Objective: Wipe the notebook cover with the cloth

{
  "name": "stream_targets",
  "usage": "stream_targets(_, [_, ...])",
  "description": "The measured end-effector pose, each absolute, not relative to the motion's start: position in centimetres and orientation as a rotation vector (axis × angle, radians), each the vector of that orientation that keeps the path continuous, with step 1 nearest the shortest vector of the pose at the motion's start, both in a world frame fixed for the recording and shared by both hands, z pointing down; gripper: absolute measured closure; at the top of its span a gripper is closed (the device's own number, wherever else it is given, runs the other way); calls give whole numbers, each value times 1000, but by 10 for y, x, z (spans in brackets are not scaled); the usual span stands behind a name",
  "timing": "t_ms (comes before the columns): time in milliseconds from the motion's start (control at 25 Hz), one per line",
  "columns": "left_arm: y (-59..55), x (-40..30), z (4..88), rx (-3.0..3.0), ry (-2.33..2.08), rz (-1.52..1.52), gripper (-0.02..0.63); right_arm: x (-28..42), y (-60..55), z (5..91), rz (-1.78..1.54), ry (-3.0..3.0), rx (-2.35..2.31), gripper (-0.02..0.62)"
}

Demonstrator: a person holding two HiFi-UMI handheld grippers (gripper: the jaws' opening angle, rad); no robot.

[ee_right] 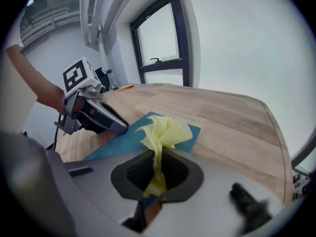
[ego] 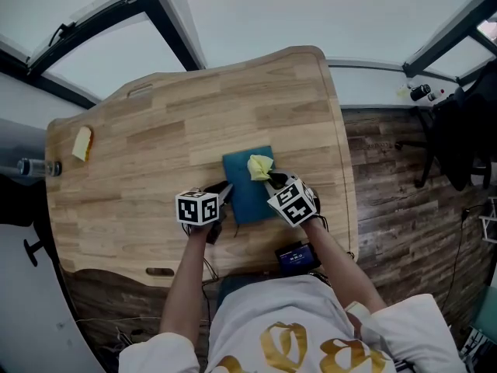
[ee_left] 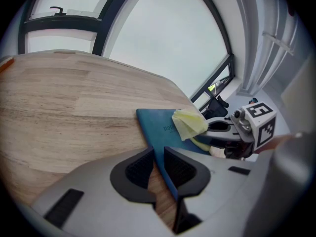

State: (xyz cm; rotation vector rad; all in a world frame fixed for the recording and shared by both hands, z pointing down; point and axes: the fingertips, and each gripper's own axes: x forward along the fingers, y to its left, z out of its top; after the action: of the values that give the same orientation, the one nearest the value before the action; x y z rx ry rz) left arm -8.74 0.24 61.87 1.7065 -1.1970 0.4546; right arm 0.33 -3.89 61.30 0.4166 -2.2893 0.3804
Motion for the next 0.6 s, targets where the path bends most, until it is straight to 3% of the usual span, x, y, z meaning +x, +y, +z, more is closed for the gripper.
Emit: stream_targets(600, [2,-88,618,1690,-1216,441,531,0,-80,609,456,-2312,625,558])
